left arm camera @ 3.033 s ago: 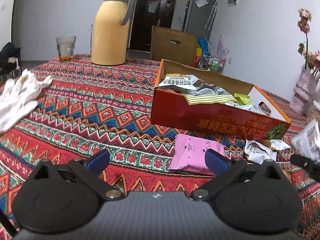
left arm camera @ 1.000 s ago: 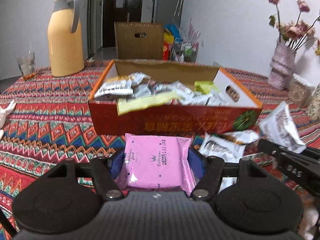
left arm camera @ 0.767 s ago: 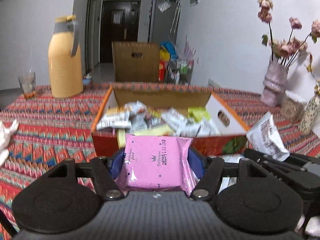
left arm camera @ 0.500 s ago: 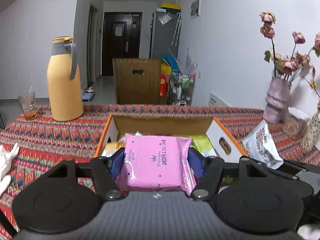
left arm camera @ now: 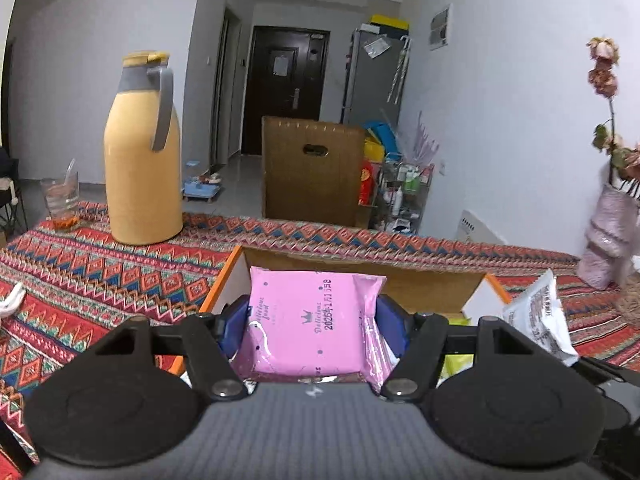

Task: Organize snacks
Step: 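Carry both packets over the box and open both grippers to drop them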

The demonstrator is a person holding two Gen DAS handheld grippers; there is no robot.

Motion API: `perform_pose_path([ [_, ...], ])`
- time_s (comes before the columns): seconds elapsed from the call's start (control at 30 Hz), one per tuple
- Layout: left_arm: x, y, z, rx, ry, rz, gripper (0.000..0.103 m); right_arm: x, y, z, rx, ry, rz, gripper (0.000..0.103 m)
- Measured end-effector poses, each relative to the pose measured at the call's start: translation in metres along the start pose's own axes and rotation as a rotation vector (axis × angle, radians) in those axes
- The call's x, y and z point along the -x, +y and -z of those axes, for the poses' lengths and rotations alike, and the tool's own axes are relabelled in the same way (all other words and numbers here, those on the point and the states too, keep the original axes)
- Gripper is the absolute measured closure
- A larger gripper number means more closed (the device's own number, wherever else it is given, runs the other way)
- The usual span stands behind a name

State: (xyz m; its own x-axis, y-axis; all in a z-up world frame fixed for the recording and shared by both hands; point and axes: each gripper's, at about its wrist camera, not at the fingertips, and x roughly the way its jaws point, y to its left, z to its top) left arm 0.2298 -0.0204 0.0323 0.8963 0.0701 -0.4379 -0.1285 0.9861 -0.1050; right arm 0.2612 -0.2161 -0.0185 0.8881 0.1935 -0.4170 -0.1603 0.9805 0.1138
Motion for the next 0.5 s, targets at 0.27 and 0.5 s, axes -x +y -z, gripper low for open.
perform_pose_path([
  [0.27, -0.017, 0.008, 0.011, -0.004, 0.053, -0.003, 0.034, -0.013, 0.010, 0.012, 0.040, 0.036, -0.012, 0.087],
  [0.5, -0.006, 0.011, 0.013, 0.007, 0.024, -0.003, 0.014, -0.004, 0.011, 0.014, 0.053, 0.030, -0.020, 0.051],
])
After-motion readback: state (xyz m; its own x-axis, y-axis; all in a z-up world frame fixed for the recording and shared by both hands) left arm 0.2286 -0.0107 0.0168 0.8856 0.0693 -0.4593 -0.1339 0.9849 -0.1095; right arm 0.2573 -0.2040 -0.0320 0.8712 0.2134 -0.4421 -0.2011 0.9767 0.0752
